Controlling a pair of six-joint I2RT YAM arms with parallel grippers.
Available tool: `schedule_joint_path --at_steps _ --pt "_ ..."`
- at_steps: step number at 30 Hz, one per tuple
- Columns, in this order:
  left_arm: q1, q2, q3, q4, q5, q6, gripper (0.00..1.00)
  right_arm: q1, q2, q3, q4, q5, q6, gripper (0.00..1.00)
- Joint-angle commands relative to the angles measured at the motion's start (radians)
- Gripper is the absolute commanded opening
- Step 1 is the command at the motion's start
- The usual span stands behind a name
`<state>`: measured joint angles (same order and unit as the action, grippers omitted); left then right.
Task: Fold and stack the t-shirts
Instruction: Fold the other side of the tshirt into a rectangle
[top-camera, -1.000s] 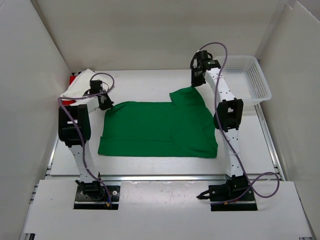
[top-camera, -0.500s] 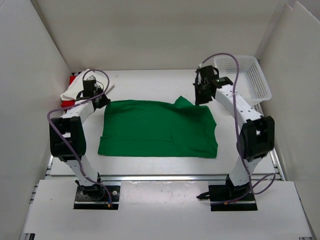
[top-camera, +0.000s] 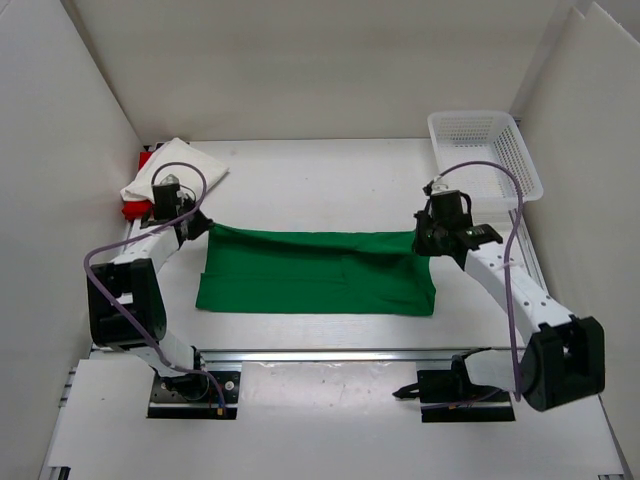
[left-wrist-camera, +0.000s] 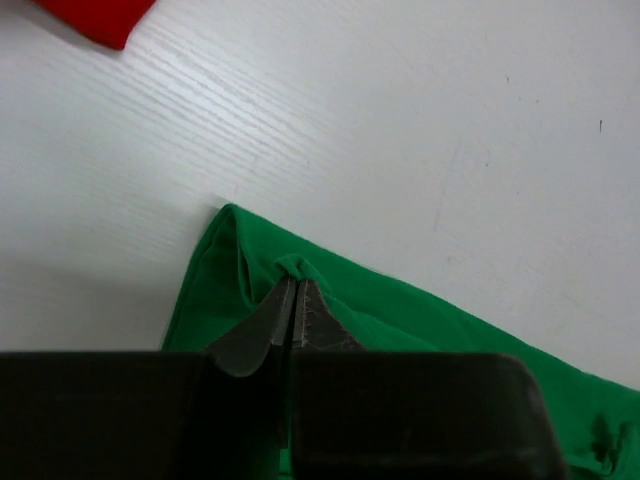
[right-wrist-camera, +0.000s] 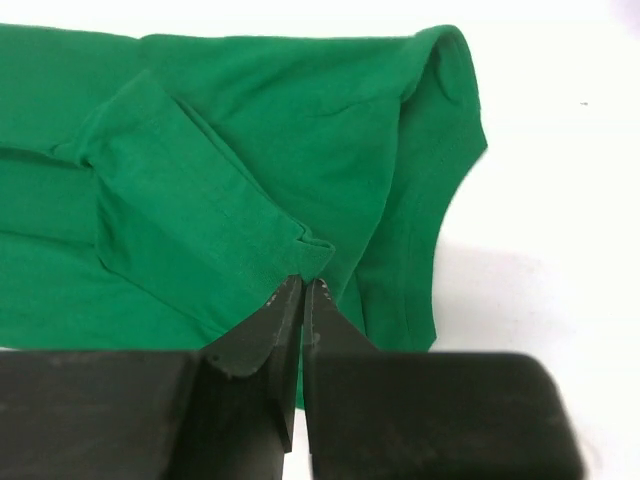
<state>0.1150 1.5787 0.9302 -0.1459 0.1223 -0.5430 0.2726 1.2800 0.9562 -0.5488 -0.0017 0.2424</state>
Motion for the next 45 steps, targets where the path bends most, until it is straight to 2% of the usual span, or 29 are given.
schedule_joint_path --at_steps 1,4,8,14,16,18,20,21,23,24,27,28,30,31,34,36,37,39,41,45 --pt "0.009 -0.092 -0.024 0.023 0.027 -0.009 0.00 0.003 -0.121 -0.072 0.061 0.034 0.034 0.00" --pt "0.028 -0.114 -0.039 0.005 0.034 -0.001 0.00 -0.018 -0.200 -0.152 0.053 0.048 0.057 0.00" --pt "0.048 -0.163 -0.123 0.019 0.051 -0.014 0.00 -0.075 -0.304 -0.281 0.053 -0.015 0.092 0.00" --pt "0.071 -0.227 -0.232 0.017 0.076 -0.050 0.00 -0.075 -0.386 -0.395 0.058 -0.034 0.173 0.01" --pt "0.104 -0.220 -0.260 0.043 0.115 -0.078 0.07 -0.067 -0.392 -0.412 0.069 -0.056 0.184 0.03" --pt "0.124 -0.218 -0.272 0.049 0.142 -0.107 0.18 -0.049 -0.399 -0.424 0.053 -0.066 0.193 0.04" --pt "0.144 -0.232 -0.283 0.077 0.167 -0.136 0.27 -0.023 -0.419 -0.438 0.052 -0.063 0.199 0.10" --pt "0.162 -0.258 -0.298 0.103 0.177 -0.153 0.42 -0.009 -0.432 -0.444 0.041 -0.057 0.204 0.16" --pt "0.176 -0.304 -0.330 0.132 0.192 -0.185 0.49 0.022 -0.453 -0.421 0.006 -0.012 0.204 0.30" --pt "0.175 -0.347 -0.338 0.161 0.166 -0.195 0.51 0.034 -0.467 -0.401 -0.005 0.024 0.201 0.31" --pt "0.123 -0.450 -0.366 0.190 0.084 -0.196 0.46 0.048 -0.482 -0.347 -0.002 0.052 0.176 0.25" --pt "0.103 -0.477 -0.378 0.213 0.076 -0.199 0.41 0.048 -0.469 -0.332 0.039 0.022 0.163 0.20" --pt "0.049 -0.506 -0.396 0.239 0.068 -0.192 0.35 0.076 -0.394 -0.332 0.113 -0.041 0.155 0.00" --pt "0.013 -0.505 -0.406 0.241 0.069 -0.192 0.32 0.106 -0.342 -0.318 0.169 -0.067 0.155 0.00" --pt "-0.098 -0.490 -0.425 0.282 0.059 -0.189 0.30 0.186 -0.173 -0.291 0.329 -0.090 0.152 0.05" --pt "-0.168 -0.435 -0.430 0.299 0.030 -0.184 0.29 0.183 -0.040 -0.240 0.427 -0.138 0.141 0.17" --pt "-0.175 -0.418 -0.429 0.305 0.040 -0.186 0.28 0.183 -0.006 -0.222 0.440 -0.153 0.132 0.19" --pt "-0.160 -0.349 -0.456 0.353 0.072 -0.202 0.26 0.180 0.111 -0.174 0.486 -0.156 0.112 0.27" --pt "-0.128 -0.300 -0.487 0.396 0.147 -0.250 0.24 0.178 0.180 -0.114 0.498 -0.179 0.091 0.32" --pt "-0.068 -0.243 -0.545 0.472 0.201 -0.278 0.20 0.207 0.257 -0.099 0.509 -0.147 0.087 0.35"
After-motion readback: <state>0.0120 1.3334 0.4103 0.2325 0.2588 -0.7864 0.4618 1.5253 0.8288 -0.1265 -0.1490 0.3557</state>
